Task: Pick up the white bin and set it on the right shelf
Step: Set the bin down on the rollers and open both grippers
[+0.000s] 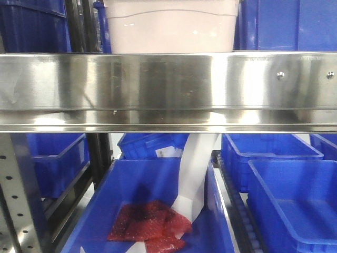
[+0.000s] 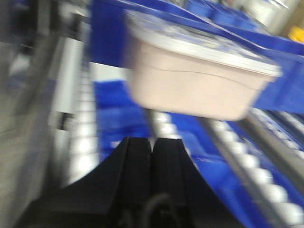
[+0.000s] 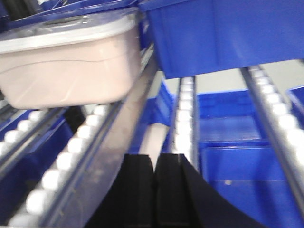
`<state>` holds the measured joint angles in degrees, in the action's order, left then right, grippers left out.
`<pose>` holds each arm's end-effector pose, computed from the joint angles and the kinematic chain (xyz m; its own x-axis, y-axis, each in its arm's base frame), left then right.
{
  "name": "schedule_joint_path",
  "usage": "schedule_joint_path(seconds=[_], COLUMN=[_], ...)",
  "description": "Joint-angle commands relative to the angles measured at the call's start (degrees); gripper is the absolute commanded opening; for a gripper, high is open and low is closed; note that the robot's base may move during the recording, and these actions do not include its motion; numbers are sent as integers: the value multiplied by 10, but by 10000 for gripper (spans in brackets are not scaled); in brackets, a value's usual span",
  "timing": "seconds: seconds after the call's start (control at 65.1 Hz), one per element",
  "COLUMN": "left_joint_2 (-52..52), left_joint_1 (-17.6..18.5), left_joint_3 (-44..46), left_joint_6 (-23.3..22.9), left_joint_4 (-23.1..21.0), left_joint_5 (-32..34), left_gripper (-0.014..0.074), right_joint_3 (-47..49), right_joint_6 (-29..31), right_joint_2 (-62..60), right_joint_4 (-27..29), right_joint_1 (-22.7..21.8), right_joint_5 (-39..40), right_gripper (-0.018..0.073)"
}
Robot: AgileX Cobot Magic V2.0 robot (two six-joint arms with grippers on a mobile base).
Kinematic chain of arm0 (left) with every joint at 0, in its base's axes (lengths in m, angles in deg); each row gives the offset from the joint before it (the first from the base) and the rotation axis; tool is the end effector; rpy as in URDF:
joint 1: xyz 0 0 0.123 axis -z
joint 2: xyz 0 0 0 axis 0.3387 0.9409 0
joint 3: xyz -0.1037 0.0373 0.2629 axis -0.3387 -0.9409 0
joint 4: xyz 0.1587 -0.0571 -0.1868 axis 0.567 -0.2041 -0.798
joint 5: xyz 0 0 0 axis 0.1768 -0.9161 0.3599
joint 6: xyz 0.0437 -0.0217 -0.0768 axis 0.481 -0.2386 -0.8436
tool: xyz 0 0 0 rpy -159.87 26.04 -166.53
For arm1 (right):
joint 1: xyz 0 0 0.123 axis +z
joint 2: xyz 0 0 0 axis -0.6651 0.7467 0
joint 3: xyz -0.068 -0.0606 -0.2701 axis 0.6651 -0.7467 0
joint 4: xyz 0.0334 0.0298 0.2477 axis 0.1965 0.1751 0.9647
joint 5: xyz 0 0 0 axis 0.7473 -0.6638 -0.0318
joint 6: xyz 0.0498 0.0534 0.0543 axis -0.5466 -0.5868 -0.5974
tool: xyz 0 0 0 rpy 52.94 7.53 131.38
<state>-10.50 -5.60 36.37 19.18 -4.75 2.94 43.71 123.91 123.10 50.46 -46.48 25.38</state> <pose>0.1789 -0.0485 0.3436 -0.2084 -0.2188 -0.9533 0.2315 0.9359 -0.2654 0.1636 0.0033 0.3304 -0.2160 0.2089 -0.9538 -0.0590 0.9723 0.2263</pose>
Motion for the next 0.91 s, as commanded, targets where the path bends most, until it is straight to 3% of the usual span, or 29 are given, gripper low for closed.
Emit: schedule_joint_path(seconds=[0.0, 0.138, 0.276, 0.353, 0.553, 0.89], left_joint_2=[-64, -180, -310, -368, -453, -456], left_joint_1=[-30, -84, -133, -150, -163, -163], left_joint_3=[-40, -121, -173, -186, -196, -196], left_joint_6=[0, 0, 0, 0, 0, 0], left_joint_4=[10, 29, 119, 132, 132, 132], left_joint_5=[54, 54, 52, 46, 4, -13], left_gripper=[-118, -118, -118, -118, -118, -118], right_joint_3=[-19, -68, -105, -116, -122, -122], right_joint_6=[10, 10, 10, 10, 10, 10], right_joint_2=[-50, -136, -234, -276, -332, -331], right_joint_4=[14, 14, 14, 14, 14, 14], right_joint_1=[-1, -1, -1, -1, -1, -1], right_joint_5=[37, 29, 32, 28, 25, 25], right_gripper=[55, 55, 55, 55, 55, 55])
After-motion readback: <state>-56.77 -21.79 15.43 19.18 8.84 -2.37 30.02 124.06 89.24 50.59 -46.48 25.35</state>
